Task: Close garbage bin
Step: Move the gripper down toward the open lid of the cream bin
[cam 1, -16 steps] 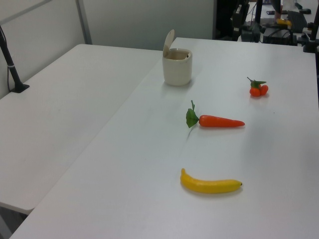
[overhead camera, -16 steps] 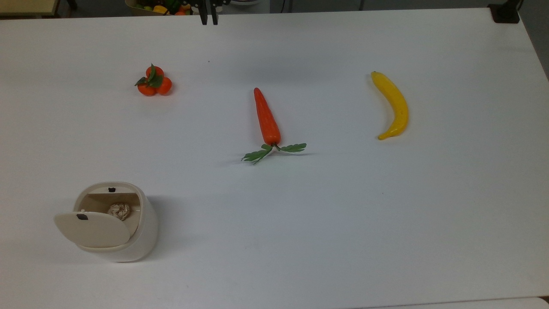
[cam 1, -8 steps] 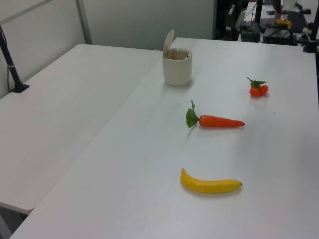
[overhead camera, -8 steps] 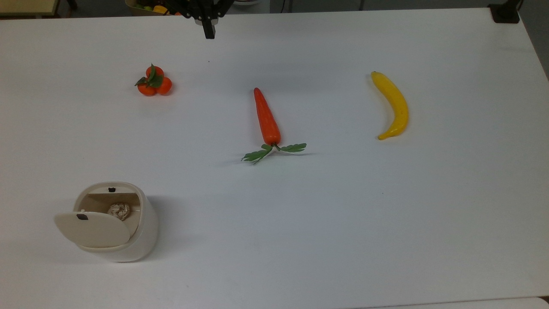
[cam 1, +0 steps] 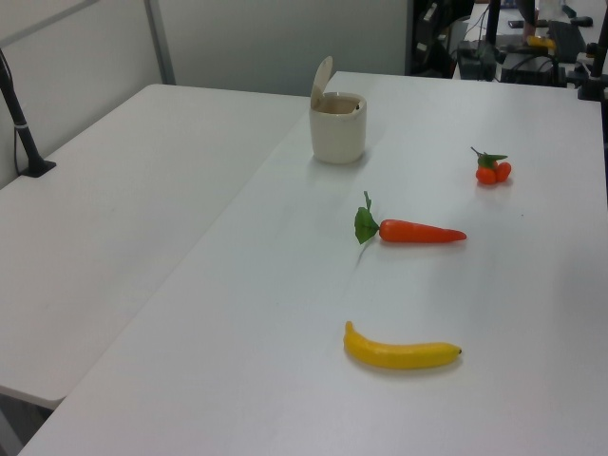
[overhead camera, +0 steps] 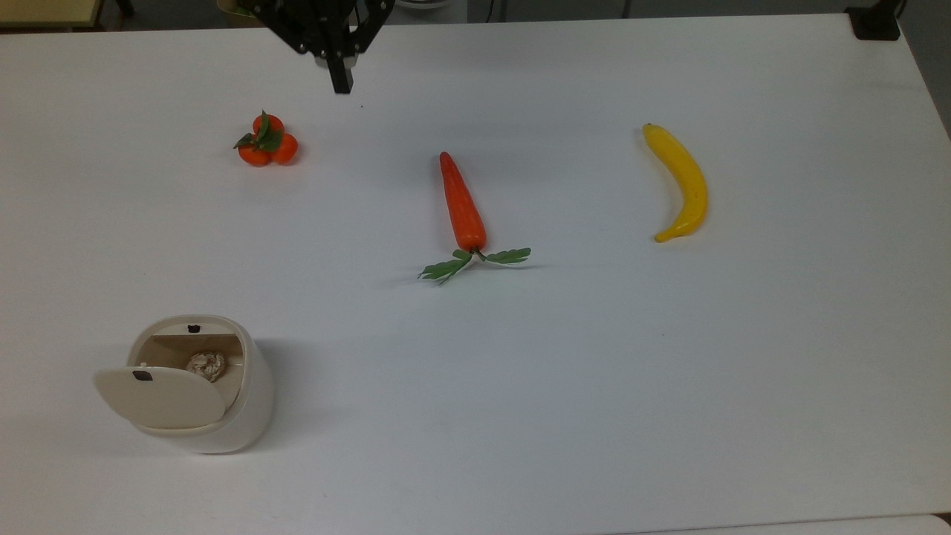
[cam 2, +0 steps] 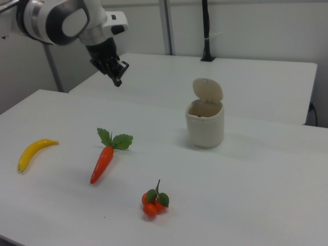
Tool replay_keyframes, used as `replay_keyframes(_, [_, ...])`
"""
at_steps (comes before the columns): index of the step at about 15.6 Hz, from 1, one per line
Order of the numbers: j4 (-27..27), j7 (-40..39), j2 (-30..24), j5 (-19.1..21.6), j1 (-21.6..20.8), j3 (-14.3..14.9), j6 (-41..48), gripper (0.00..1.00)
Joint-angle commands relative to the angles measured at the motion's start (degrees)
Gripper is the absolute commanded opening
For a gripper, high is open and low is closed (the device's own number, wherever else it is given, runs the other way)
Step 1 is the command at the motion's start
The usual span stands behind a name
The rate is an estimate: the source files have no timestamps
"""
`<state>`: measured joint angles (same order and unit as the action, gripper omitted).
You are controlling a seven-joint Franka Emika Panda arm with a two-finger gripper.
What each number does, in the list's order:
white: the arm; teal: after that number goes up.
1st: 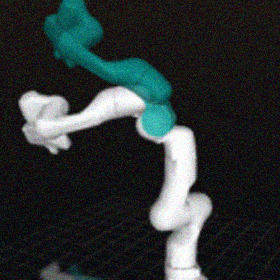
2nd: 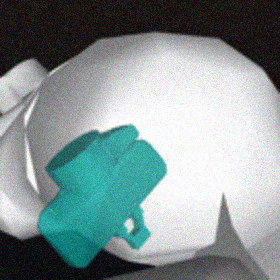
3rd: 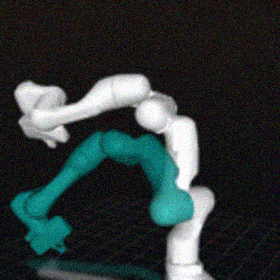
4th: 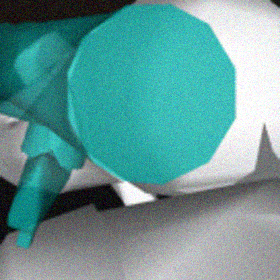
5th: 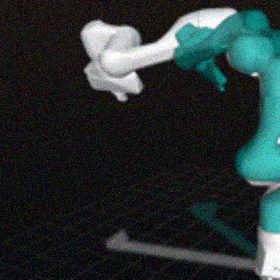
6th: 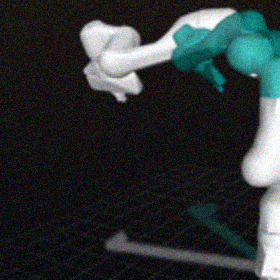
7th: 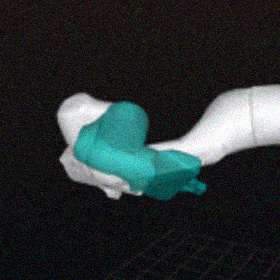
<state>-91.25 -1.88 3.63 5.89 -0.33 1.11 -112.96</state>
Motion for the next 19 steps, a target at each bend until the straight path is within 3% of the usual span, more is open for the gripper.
replay_keyframes(1, [-0.86,-0.67,1.55,1.49,0.94,0.48,-8.22,0.00])
replay_keyframes(7, [-0.59,-0.67,4.63,2.28,2.96,0.56,-25.08,0.00])
replay_keyframes(13, [0.81,-0.67,11.30,1.84,3.40,0.56,-46.00,0.00])
replay_keyframes(19, [10.29,-0.67,20.26,1.66,4.72,0.74,-52.80,0.00])
